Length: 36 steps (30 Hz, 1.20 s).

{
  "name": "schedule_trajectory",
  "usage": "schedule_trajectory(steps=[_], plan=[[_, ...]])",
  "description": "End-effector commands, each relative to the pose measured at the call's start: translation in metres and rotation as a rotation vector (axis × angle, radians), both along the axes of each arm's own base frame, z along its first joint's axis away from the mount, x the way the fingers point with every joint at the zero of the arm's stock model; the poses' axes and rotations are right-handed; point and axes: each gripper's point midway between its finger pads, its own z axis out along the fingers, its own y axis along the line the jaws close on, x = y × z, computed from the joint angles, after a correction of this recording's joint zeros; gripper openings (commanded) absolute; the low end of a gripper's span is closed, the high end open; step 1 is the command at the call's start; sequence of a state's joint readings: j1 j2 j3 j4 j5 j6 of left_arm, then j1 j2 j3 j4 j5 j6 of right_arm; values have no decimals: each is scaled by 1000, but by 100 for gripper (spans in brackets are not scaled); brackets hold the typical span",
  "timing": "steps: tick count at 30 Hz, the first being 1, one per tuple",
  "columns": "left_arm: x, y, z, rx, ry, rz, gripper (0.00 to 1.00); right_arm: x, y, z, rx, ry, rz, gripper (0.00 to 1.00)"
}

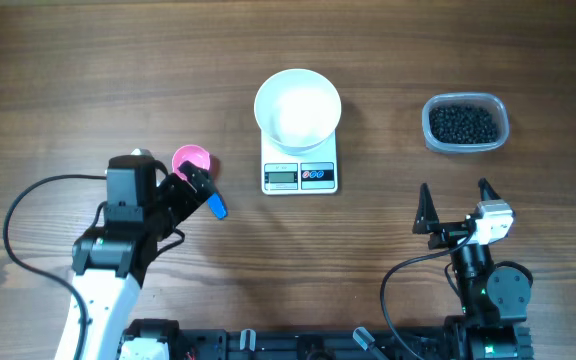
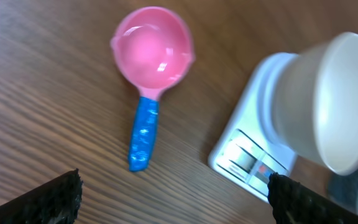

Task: Scoop item into bowl and weigh 150g on scale
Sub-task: 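Close the left gripper on the pink scoop and lift it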

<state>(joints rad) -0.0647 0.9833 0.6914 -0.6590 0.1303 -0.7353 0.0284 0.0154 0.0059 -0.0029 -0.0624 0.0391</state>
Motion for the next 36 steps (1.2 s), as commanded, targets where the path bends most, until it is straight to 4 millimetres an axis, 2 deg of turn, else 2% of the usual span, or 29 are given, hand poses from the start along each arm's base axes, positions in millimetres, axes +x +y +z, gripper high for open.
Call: schedule_trajectory(steps=[1,10,15,22,30,34,36], plan=[[5,18,-14,63,60,116,100,-1,0,3,-12,-14,-4,100],[27,25,-42,109,100,140,100,-1,0,3,-12,-14,-4,100],[32,34,-61,163,145,166,98,-1,0,3,-12,-14,-4,100],[49,33,-79,162,140,166,78,-1,0,3,-12,-14,-4,100],[65,32,-94,160,126,167,69,-1,0,3,-12,-14,-4,100],[73,32,-105,159,118,168,57,-1,0,3,-12,-14,-4,100],[76,31,-107,158,114,168,46,-1,0,3,-12,-14,-4,100]])
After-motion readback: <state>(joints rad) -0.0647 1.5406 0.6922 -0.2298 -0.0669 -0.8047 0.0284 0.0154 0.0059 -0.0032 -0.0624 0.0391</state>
